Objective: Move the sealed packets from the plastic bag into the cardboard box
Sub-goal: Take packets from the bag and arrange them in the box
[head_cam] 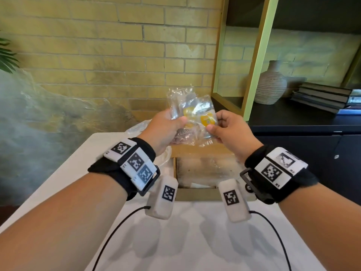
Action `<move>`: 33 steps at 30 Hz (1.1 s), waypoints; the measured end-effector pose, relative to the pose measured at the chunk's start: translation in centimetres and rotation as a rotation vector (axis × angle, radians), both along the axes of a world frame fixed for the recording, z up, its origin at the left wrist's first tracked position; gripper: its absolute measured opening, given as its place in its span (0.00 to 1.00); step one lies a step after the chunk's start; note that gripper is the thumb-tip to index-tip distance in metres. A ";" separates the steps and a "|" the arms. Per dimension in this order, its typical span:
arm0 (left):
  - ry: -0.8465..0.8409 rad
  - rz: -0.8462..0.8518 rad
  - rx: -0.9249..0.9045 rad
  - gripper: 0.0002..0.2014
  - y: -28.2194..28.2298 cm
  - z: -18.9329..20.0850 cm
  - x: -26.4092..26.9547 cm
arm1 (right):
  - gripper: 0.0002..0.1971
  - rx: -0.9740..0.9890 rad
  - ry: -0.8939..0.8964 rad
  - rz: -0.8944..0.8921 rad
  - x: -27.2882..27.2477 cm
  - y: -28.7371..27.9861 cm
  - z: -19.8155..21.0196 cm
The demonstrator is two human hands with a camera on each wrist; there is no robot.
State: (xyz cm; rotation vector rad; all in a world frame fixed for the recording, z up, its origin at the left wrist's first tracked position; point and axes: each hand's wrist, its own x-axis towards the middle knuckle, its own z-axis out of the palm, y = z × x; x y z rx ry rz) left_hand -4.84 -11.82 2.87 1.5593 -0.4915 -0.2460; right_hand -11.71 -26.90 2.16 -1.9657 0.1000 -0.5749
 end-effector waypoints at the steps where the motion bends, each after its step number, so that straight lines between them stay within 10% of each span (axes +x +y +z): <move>1: 0.000 0.014 0.003 0.05 0.1 -0.1 0.3 | 0.06 -0.006 -0.008 -0.028 0.1 -0.7 -0.1; 5: -0.014 0.092 0.023 0.07 0.6 -0.5 0.9 | 0.06 -0.063 0.034 -0.159 0.8 -3.2 -0.7; 13: -0.017 0.143 0.070 0.20 1.2 -0.5 1.2 | 0.20 -0.773 0.541 -0.049 1.2 -2.7 -2.3; 17: -0.038 0.140 0.118 0.36 1.2 -0.7 0.9 | 0.24 -0.790 0.594 -0.004 0.7 -2.3 -2.2; 23: -0.090 0.140 0.146 0.22 1.1 -0.8 1.0 | 0.27 -0.901 0.611 0.066 0.4 -2.0 -2.8; 33: -0.104 0.113 0.206 0.32 0.4 -1.0 0.5 | 0.40 -0.947 0.802 0.223 0.2 -0.4 -5.6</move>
